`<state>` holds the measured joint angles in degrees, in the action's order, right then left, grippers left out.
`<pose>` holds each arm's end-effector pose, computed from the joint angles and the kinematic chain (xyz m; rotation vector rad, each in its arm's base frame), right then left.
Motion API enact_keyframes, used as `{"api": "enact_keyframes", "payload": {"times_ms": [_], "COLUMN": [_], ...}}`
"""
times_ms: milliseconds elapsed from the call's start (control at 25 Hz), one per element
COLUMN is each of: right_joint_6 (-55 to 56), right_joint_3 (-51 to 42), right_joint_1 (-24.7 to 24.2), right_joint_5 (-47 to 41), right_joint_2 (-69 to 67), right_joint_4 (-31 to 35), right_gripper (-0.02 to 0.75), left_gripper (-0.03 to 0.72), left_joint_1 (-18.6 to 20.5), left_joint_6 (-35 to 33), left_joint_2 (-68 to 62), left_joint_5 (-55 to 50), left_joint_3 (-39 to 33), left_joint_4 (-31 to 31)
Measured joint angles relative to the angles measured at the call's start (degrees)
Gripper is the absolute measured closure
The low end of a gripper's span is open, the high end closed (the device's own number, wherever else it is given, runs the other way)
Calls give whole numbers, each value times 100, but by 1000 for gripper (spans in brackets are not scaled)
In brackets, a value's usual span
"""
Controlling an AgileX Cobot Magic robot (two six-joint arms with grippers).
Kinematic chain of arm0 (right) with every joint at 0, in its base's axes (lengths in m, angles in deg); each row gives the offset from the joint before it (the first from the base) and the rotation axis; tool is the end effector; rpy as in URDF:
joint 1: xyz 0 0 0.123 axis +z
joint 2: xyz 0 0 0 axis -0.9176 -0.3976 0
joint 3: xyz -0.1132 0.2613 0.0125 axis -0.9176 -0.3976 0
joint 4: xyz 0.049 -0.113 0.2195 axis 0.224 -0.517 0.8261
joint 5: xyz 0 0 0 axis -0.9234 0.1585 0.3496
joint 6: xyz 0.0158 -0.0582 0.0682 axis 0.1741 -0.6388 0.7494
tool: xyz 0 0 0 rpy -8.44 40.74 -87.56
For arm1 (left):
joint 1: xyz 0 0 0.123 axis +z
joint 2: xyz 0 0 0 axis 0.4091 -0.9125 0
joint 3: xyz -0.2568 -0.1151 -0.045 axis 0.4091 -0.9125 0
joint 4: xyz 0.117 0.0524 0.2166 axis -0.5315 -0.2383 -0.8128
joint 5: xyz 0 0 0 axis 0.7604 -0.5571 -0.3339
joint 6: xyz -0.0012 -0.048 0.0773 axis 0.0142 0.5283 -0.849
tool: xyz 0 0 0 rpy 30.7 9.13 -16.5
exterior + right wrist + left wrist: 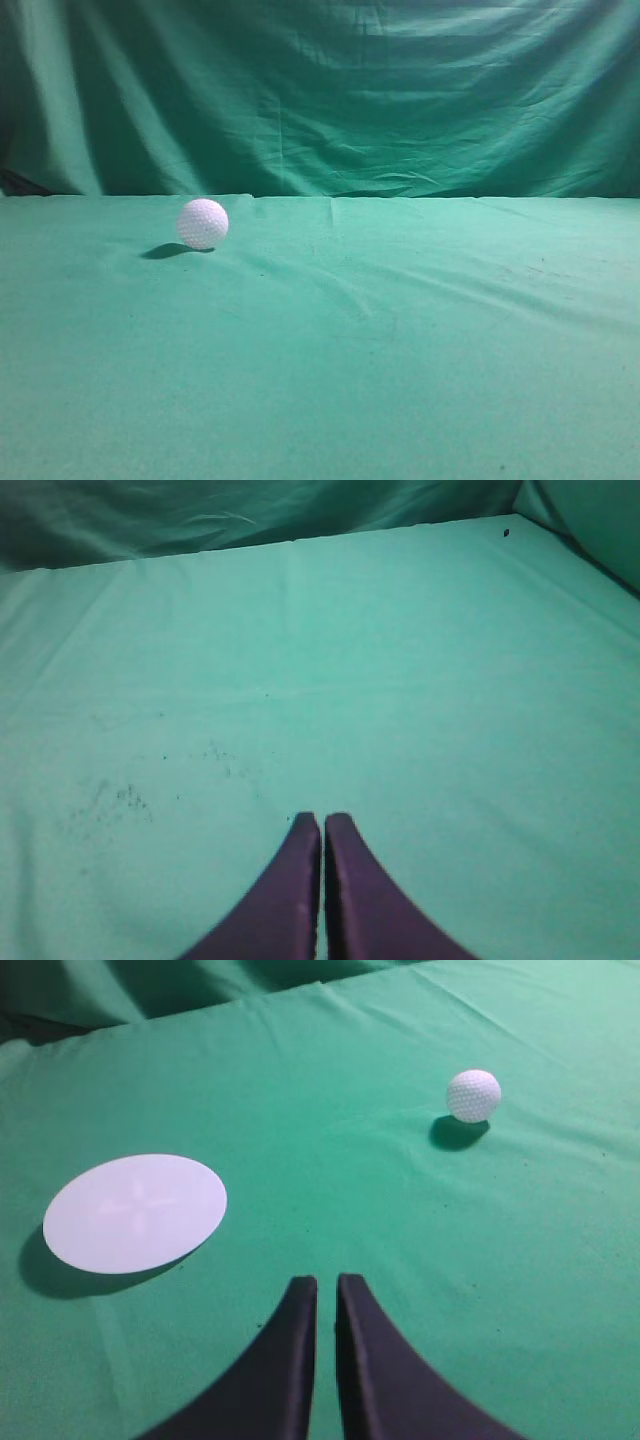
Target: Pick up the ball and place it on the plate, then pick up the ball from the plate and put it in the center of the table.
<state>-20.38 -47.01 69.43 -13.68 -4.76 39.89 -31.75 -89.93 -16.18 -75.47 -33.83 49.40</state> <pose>0.0521 0.0036 0.1693 -0.0005 1.8940 0.0824 0.0519 -0.0145 0.1766 0.3048 1.7955 -0.0701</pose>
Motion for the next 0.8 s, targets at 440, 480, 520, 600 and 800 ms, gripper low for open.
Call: {"api": "enact_keyframes", "payload": {"times_ms": [440, 480, 520, 600, 800], "right_joint_6": [0, 0, 0, 0, 0], "right_joint_3": [0, 0, 0, 0, 0], "right_joint_1": [0, 0, 0, 0, 0], "right_joint_5": [0, 0, 0, 0, 0], "right_joint_2": [0, 0, 0, 0, 0], "right_joint_4": [0, 0, 0, 0, 0], "right_gripper": [738, 738, 738, 738, 738], "left_gripper": [642, 642, 642, 642, 642], "left_joint_1": [0, 0, 0, 0, 0], "left_joint_6": [652, 652, 652, 652, 652], "left_joint_2": [0, 0, 0, 0, 0], "left_joint_5": [-100, -100, -100, -100, -100], "left_joint_3": [10, 10, 10, 10, 10], "left_joint_4": [-362, -362, -362, -362, -362]}}
